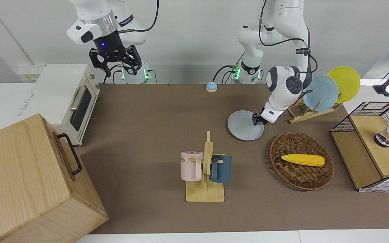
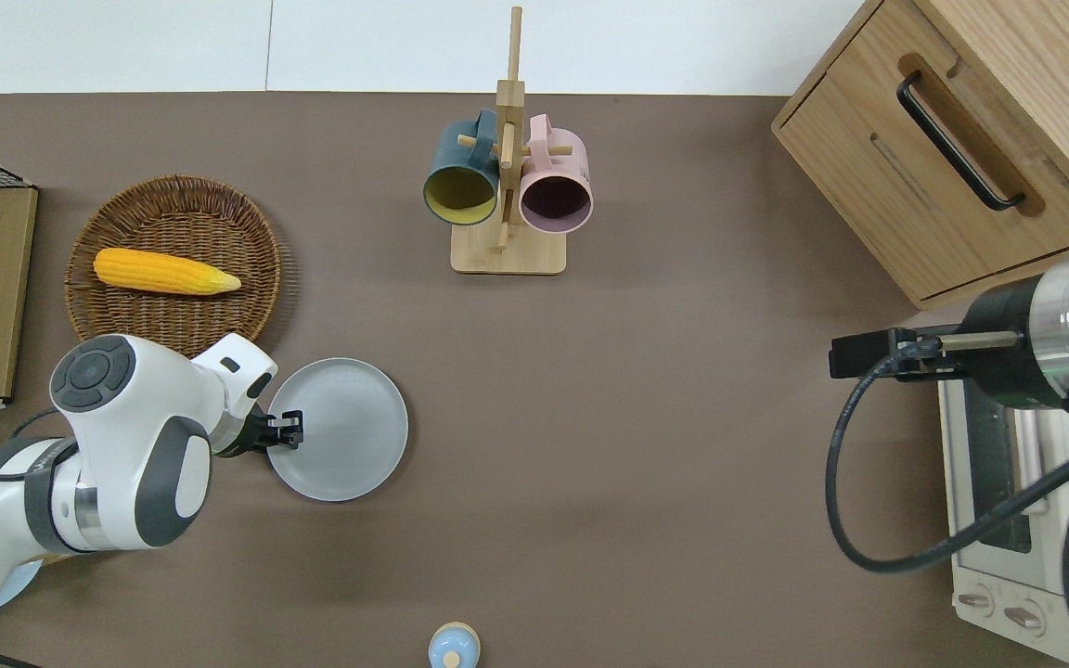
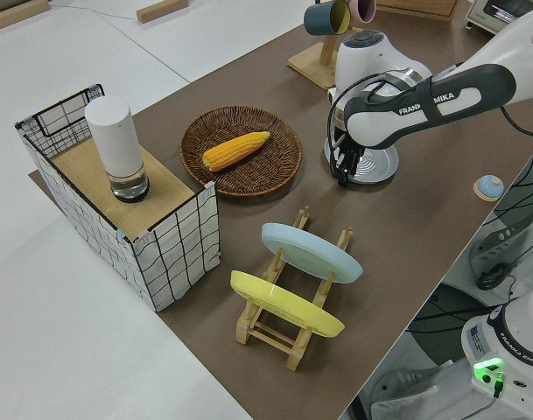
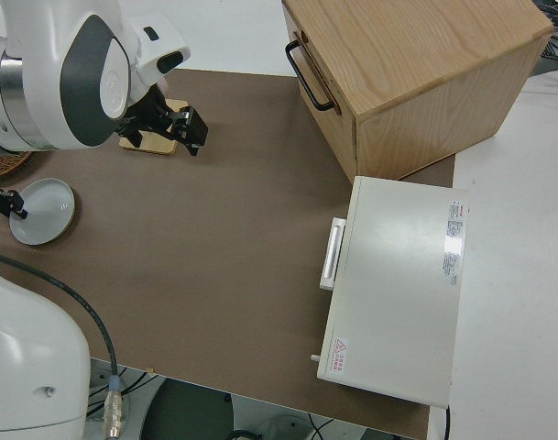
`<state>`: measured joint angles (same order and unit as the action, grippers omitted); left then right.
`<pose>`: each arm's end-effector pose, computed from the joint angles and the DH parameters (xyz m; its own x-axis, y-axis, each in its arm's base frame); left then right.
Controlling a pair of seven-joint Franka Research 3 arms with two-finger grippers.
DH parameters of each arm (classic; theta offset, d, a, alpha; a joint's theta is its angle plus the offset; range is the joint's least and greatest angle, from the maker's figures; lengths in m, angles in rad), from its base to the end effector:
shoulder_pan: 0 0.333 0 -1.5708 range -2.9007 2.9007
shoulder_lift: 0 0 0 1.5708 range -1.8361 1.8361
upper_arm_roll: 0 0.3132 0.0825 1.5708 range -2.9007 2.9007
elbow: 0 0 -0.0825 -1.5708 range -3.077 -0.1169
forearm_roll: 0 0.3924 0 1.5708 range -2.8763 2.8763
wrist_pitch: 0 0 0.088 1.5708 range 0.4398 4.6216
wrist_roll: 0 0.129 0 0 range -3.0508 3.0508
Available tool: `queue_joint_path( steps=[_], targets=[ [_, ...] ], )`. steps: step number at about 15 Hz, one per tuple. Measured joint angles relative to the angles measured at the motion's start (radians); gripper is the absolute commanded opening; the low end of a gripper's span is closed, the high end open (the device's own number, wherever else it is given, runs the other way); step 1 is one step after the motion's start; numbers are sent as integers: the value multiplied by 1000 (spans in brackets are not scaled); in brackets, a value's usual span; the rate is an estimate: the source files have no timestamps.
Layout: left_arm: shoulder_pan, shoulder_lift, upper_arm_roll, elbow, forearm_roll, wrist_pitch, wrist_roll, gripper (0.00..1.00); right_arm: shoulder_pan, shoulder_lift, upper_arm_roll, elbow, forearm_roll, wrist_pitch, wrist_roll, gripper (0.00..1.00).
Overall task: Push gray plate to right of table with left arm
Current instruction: 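Lower the left gripper against the gray plate's rim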
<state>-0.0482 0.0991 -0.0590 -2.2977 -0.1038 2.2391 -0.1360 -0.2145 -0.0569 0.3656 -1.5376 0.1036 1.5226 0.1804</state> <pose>0.5031 -0.0593 0.2630 0.9813 0.0933 -0.1683 0.1036 -0.9932 0.0537 0.5332 0.1012 0.6410 0.9995 -0.0235 0.0228 -0.0214 -0.9959 -0.0883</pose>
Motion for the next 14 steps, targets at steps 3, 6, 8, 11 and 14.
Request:
queue_joint_path(
  steps=[3, 6, 8, 11, 14],
  targets=[
    [0, -6, 1, 0, -1, -1, 2, 0, 0, 0, 0, 0, 0, 0, 0, 996],
    [0, -9, 1, -1, -1, -1, 2, 0, 0, 0, 0, 0, 0, 0, 0, 996],
    [0, -9, 1, -1, -1, -1, 2, 0, 0, 0, 0, 0, 0, 0, 0, 996],
    [0, -15, 0, -1, -4, -3, 2, 0, 0, 0, 0, 0, 0, 0, 0, 996],
    [0, -15, -1, -1, -4, -2, 2, 0, 0, 0, 0, 0, 0, 0, 0, 996]
  ],
)
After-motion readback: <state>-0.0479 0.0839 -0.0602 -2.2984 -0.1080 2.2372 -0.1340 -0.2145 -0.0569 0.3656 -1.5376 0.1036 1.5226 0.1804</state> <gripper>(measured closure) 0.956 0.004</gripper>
